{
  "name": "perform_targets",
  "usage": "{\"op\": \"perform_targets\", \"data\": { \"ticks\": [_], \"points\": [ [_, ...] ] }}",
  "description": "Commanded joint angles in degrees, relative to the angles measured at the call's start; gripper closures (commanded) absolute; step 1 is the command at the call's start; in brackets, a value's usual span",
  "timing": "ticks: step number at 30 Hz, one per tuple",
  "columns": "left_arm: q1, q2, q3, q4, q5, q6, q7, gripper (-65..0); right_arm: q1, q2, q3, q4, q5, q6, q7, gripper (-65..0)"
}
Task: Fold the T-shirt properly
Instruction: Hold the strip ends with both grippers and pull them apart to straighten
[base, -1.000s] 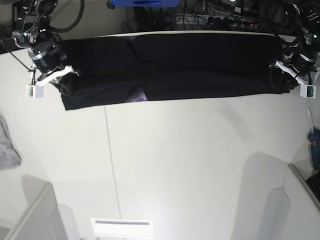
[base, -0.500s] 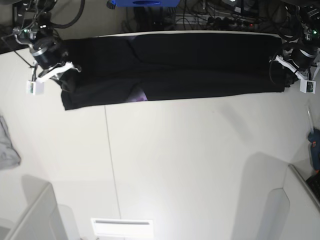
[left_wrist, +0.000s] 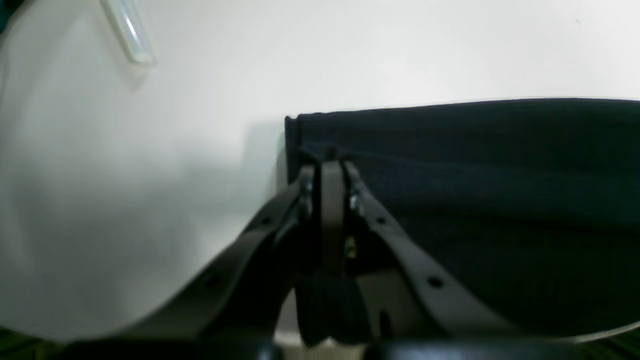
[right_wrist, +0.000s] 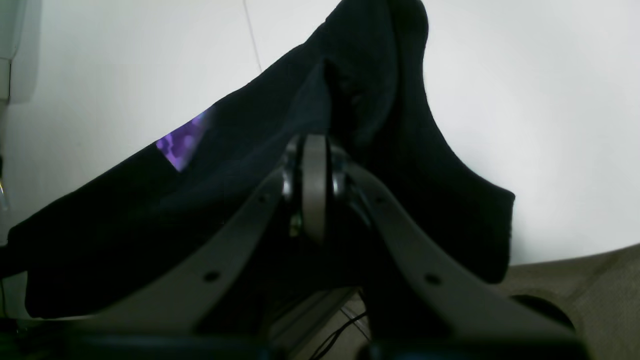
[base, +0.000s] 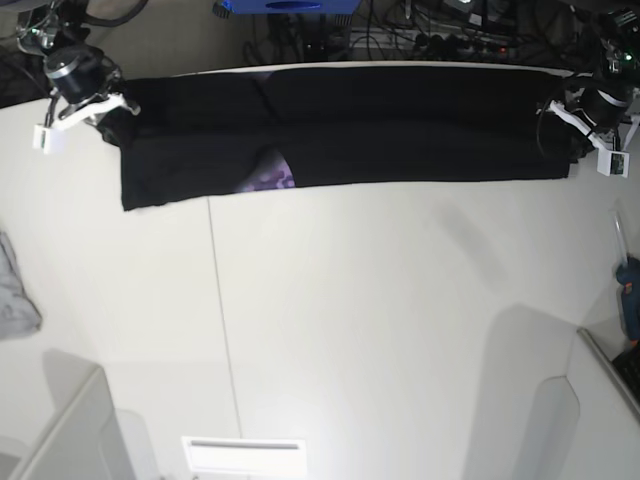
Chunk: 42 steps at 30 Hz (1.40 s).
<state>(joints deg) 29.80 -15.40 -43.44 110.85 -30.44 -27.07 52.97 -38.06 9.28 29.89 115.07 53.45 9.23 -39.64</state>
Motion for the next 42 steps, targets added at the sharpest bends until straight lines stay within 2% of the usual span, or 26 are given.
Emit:
{"op": "perform_targets", "data": {
  "ticks": [1,10,15,26,34,36,39,41,42],
  "points": [
    [0.2,-0.7,-0.6,0.9,-0.1,-0.1,-1.1,0.0,-1.1,0.5,0.3,1.0,0.8,0.5,1.2,0.0],
    [1.5,-0.6,-0.4,0.9,0.0,-0.1,-1.1,0.0,-1.6,-0.5,0.2,0.6,0.4,0.5,1.1,0.0],
    [1.9,-0.6,-0.5,0.7,0.0,-0.1,-1.0,0.0,-1.4,-0.7,0.2,0.2,-3.4,0.5,1.1,0.0],
    [3.2,-0.6,0.1,0.5,0.0,-0.1,-1.0,0.0,-1.3,-1.1,0.2,-2.1,-3.8,0.1,1.0,0.0],
    [3.3,-0.6,-0.4,0.5,0.0,0.1,-0.9,0.0,-0.5,-1.4,0.4,-3.8,-3.9,0.2,-1.6,0.0],
    [3.3,-0.6,-0.6,0.5,0.0,0.1,-0.9,-0.7,-0.5,-1.4,0.4,-3.8,-3.9,0.2,-1.5,-8.7],
    [3.4,-0.6,-0.6,0.5,0.0,0.1,-0.9,-16.8,-0.5,-1.5,0.7,-3.8,-3.9,0.2,-1.3,-22.2],
    [3.4,-0.6,-0.6,0.5,0.0,0.1,-0.9,-27.3,-0.7,-1.5,0.8,-3.9,-3.9,0.2,-1.2,-27.2],
    [3.4,-0.6,-0.6,0.5,0.0,0.1,-0.9,-32.3,-0.7,-1.5,0.9,-3.9,-3.9,0.2,-1.2,-27.3]
  ]
}}
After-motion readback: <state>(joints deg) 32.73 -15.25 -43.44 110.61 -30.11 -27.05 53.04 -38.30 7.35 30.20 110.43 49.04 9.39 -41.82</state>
